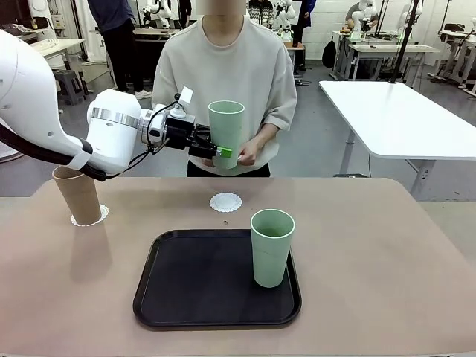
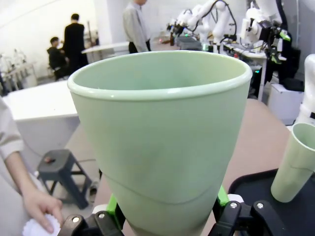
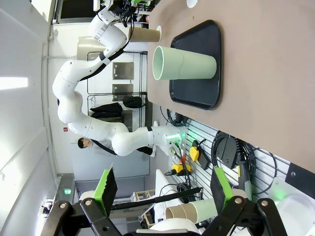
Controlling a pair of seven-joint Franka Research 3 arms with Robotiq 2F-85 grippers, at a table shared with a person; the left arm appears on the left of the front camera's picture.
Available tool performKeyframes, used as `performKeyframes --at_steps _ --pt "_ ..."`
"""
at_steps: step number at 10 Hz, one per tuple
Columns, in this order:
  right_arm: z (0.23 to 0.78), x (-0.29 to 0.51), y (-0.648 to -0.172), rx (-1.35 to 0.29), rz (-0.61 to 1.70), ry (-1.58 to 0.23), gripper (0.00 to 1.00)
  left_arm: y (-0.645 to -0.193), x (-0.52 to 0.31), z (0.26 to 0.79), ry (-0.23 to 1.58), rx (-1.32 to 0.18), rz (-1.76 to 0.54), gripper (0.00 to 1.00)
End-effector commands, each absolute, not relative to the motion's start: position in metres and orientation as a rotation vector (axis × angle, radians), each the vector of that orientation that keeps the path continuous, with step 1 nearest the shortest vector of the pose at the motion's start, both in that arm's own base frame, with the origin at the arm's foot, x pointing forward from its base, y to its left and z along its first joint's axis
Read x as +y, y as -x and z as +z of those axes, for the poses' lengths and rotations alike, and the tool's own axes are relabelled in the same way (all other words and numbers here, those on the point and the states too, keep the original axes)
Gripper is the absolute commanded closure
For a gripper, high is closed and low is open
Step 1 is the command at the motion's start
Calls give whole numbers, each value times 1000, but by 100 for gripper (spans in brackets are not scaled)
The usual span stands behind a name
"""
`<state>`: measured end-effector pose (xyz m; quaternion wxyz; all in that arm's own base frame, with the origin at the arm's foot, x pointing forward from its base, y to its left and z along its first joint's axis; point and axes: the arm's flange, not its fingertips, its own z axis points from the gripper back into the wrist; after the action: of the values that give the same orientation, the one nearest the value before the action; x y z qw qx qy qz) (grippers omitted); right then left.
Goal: Place coasters on the table and set cups on them.
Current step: Take one Reusable plastic cup from the Flat Tray and place it on a coaster set by the human.
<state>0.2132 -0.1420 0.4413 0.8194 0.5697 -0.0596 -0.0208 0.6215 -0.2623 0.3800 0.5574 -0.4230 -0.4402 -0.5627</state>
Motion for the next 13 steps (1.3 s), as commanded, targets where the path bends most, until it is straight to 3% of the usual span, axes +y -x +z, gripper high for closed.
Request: performKeyframes --at_steps 1,6,13 --pt "441 -142 -213 -129 -40 -1226 0 -622 -263 380 1000 -1066 -1323 18" --pt "441 -142 -213 -129 -40 -1226 0 -621 -263 380 1000 -1040 -1326 18" --pt "441 -142 -213 -129 -40 -1226 0 -644 -260 327 1094 -986 -1347 18"
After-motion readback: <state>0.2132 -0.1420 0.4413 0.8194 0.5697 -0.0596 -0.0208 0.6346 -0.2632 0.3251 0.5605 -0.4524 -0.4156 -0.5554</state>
